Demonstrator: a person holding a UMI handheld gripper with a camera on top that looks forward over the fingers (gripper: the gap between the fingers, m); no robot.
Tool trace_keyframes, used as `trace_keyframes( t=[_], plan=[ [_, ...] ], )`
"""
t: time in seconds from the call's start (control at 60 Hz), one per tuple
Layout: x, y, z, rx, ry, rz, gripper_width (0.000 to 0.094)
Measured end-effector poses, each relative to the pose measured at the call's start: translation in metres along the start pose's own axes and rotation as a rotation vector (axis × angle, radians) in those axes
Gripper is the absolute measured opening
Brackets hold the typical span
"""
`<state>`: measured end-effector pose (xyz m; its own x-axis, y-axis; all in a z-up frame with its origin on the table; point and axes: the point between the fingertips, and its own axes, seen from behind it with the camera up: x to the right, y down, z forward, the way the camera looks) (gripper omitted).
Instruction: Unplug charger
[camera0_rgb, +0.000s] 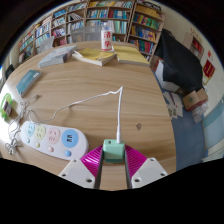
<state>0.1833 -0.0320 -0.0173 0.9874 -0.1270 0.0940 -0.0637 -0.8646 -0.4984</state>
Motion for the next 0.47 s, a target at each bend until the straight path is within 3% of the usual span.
trace_keyframes(
  t=[0.15,0.25,0.3,0.467],
  plan=[
    [0.005,-0.009,0.006,0.043,-0.080,0.057,0.0549],
    [0.008,-0.018,-0.005,0.092,-0.142,0.121,0.0859],
    [0.015,-0.022,-0.014,0.119,-0.148,0.144,0.0821],
    [0.033,-0.021,-0.061,0.175,-0.189,0.168,0.0836]
  ],
)
